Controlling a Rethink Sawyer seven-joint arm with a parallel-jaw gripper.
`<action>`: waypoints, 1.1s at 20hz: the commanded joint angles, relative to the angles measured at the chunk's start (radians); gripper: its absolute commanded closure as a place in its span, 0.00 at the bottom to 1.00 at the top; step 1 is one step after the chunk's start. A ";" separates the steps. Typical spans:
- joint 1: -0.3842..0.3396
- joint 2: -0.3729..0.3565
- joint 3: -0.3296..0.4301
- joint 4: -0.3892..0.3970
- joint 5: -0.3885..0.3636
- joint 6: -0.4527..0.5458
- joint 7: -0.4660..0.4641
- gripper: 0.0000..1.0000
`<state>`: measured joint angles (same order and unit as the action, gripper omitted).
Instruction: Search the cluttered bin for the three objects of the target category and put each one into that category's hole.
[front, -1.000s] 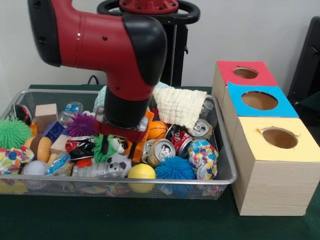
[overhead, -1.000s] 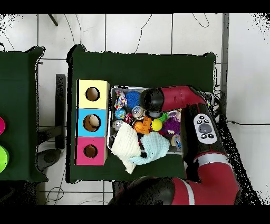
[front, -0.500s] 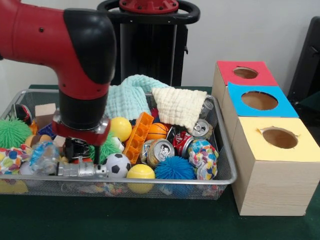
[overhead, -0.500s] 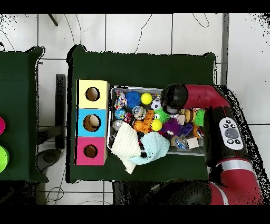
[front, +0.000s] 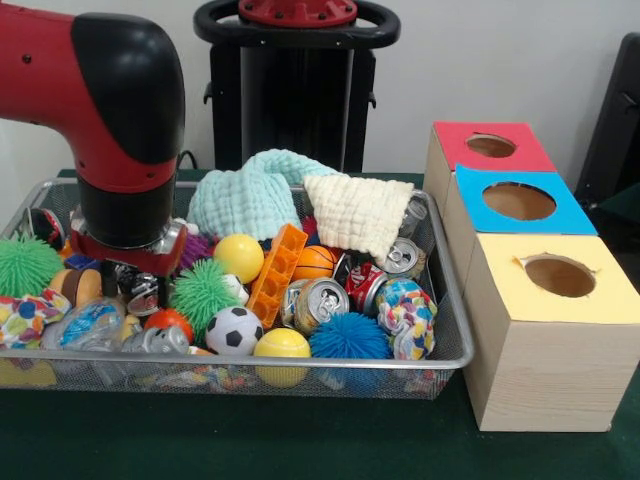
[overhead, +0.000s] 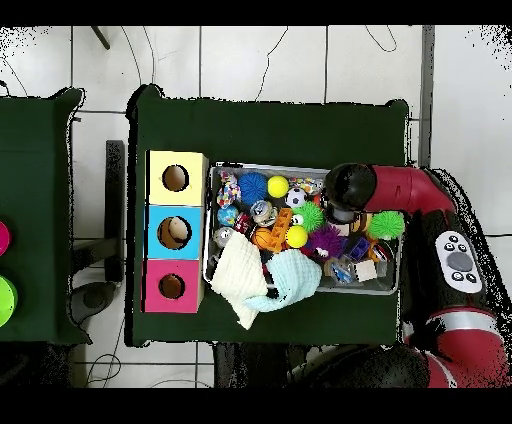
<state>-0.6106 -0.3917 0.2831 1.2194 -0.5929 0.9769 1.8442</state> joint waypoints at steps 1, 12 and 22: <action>-0.016 -0.008 0.077 0.078 0.002 0.214 -0.386 0.00; -0.036 -0.097 0.113 0.187 0.041 0.271 -0.405 0.00; -0.076 -0.098 0.197 0.283 0.057 0.018 -0.296 0.00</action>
<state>-0.6639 -0.4923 0.3623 1.3630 -0.5628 1.1194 1.7617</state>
